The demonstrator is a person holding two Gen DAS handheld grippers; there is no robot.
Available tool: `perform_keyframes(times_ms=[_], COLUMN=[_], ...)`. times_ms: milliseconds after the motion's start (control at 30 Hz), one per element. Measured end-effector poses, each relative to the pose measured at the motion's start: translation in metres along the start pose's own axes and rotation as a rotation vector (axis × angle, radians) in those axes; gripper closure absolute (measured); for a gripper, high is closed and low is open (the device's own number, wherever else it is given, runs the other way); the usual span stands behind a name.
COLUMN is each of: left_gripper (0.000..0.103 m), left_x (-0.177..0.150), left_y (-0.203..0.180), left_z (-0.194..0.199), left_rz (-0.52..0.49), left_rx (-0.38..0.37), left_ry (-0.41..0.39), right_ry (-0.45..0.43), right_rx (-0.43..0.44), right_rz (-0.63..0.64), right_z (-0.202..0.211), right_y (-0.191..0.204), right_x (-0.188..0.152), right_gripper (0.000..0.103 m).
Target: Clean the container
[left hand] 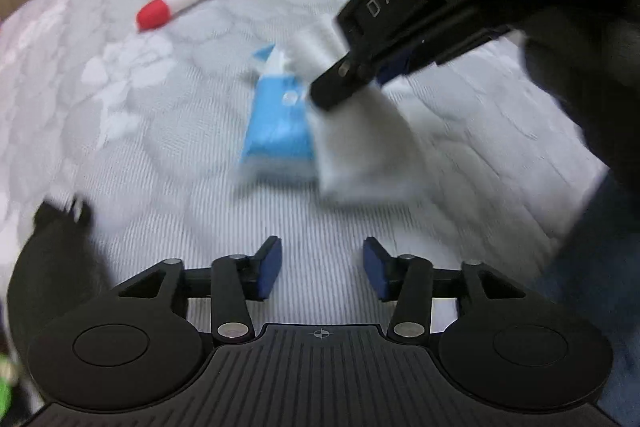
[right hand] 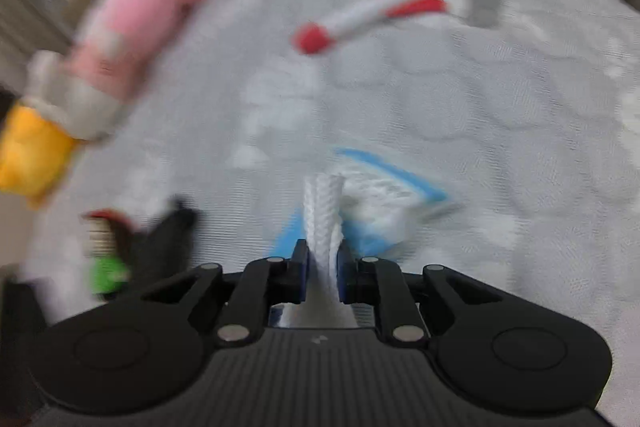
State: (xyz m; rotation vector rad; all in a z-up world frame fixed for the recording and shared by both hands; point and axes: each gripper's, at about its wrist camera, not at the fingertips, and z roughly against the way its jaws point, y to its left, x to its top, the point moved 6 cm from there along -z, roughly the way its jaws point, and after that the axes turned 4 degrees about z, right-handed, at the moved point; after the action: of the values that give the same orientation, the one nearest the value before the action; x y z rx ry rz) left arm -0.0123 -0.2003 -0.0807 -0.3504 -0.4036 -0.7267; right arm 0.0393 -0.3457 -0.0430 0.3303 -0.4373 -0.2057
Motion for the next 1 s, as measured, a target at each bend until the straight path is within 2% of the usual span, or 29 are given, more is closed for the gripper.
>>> perform_keyframes(times_ms=[100, 167, 200, 267, 300, 433, 467, 500, 533, 600, 667, 733, 767, 833, 867, 900, 967, 1000], left_gripper=[0.036, 0.034, 0.033, 0.022, 0.012, 0.01, 0.012, 0.028, 0.041, 0.046, 0.046, 0.046, 0.046, 0.046, 0.046, 0.046, 0.046, 0.044], left_x=[-0.006, -0.009, -0.001, 0.018, 0.027, 0.051, 0.056, 0.062, 0.069, 0.076, 0.072, 0.054, 0.042, 0.023, 0.016, 0.012, 0.007, 0.006], left_y=[0.025, 0.036, 0.04, 0.045, 0.045, 0.04, 0.04, 0.039, 0.035, 0.026, 0.014, 0.004, 0.001, -0.002, -0.002, -0.002, -0.002, -0.003], left_z=[0.013, 0.022, 0.019, 0.009, 0.003, -0.045, -0.053, -0.055, -0.053, -0.037, -0.012, 0.008, 0.013, 0.013, 0.008, 0.004, -0.006, -0.007], left_rz=[0.134, 0.243, 0.31, 0.415, 0.455, 0.599, 0.61, 0.58, 0.5, 0.308, 0.015, -0.271, -0.389, -0.487, -0.491, -0.473, -0.421, -0.405], left_rx=[-0.039, -0.077, -0.113, -0.17, -0.191, -0.211, -0.187, -0.138, -0.078, 0.029, 0.213, 0.392, 0.452, 0.495, 0.49, 0.475, 0.442, 0.428], left_ry=[0.018, 0.018, 0.005, -0.022, -0.035, -0.01, -0.027, -0.062, -0.094, -0.159, -0.234, -0.272, -0.267, -0.233, -0.206, -0.184, -0.146, -0.136], right_ry=[-0.037, -0.075, -0.097, -0.147, -0.174, -0.207, -0.209, -0.211, -0.214, -0.216, -0.223, -0.24, -0.254, -0.275, -0.279, -0.283, -0.203, -0.164], right_rx=[-0.007, -0.05, -0.072, -0.104, -0.113, -0.092, -0.091, -0.096, -0.103, -0.102, -0.073, -0.038, 0.003, 0.098, 0.151, 0.203, 0.294, 0.253], right_rz=[-0.095, -0.125, -0.131, -0.138, -0.139, -0.162, -0.166, -0.162, -0.157, -0.152, -0.15, -0.134, -0.12, -0.09, -0.075, -0.06, -0.023, 0.019], right_z=[0.01, 0.016, 0.019, 0.025, 0.028, 0.033, 0.033, 0.033, 0.033, 0.032, 0.035, 0.039, 0.042, 0.047, 0.047, 0.048, 0.031, 0.021], right_y=[-0.017, -0.026, -0.029, -0.032, -0.034, -0.041, -0.043, -0.044, -0.045, -0.046, -0.044, -0.037, -0.028, -0.007, 0.005, 0.017, 0.044, 0.05], right_x=[0.005, 0.008, 0.01, 0.015, 0.018, 0.02, 0.02, 0.019, 0.018, 0.017, 0.016, 0.019, 0.02, 0.023, 0.024, 0.025, 0.018, 0.011], right_gripper=[0.088, 0.088, 0.088, 0.088, 0.088, 0.087, 0.087, 0.087, 0.087, 0.087, 0.088, 0.088, 0.088, 0.088, 0.088, 0.088, 0.088, 0.088])
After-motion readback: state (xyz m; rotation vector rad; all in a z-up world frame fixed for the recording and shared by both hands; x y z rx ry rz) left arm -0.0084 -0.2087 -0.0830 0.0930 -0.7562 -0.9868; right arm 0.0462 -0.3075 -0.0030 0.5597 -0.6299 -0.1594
